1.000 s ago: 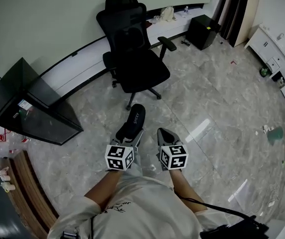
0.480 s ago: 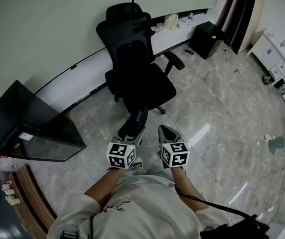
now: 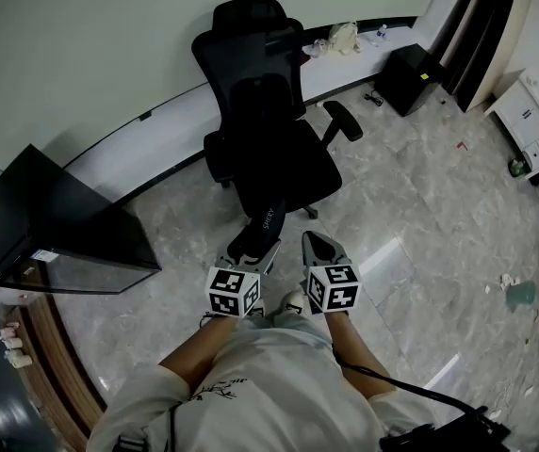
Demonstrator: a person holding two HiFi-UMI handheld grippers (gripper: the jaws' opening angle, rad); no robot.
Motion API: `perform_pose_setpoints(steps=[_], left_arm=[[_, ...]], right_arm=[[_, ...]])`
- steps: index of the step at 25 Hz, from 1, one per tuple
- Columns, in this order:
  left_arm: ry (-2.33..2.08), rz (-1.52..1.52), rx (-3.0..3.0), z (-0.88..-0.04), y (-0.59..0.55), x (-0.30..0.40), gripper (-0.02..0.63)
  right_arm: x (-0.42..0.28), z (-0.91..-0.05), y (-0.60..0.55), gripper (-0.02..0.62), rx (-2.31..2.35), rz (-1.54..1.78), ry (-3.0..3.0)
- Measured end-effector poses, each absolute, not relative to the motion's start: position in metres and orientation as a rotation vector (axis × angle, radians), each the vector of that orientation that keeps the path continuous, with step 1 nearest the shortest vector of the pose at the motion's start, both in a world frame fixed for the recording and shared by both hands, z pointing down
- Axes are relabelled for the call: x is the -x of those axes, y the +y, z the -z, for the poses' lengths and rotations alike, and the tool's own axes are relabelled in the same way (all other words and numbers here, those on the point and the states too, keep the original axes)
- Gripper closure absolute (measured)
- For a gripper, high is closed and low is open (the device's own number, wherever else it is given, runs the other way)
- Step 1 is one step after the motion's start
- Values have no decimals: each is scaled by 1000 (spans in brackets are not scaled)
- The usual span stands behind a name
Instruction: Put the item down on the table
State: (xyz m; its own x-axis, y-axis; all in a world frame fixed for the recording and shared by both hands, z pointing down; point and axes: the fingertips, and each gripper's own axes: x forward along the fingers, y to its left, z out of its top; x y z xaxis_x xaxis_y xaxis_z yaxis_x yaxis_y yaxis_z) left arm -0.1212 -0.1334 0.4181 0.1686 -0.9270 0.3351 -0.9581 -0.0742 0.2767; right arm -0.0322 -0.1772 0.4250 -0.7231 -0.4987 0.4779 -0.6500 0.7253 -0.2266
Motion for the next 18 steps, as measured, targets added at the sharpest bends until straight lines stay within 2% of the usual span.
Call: perform_pose_setpoints(steps=[10, 18], left_arm=[[-1848, -119, -1957, -472, -213, 147, 282], [-1884, -156, -1893, -618, -285, 189, 281]], right_arm=[[65, -477, -253, 594, -752, -500, -2516], [96, -630, -316, 594, -748, -586, -2413]])
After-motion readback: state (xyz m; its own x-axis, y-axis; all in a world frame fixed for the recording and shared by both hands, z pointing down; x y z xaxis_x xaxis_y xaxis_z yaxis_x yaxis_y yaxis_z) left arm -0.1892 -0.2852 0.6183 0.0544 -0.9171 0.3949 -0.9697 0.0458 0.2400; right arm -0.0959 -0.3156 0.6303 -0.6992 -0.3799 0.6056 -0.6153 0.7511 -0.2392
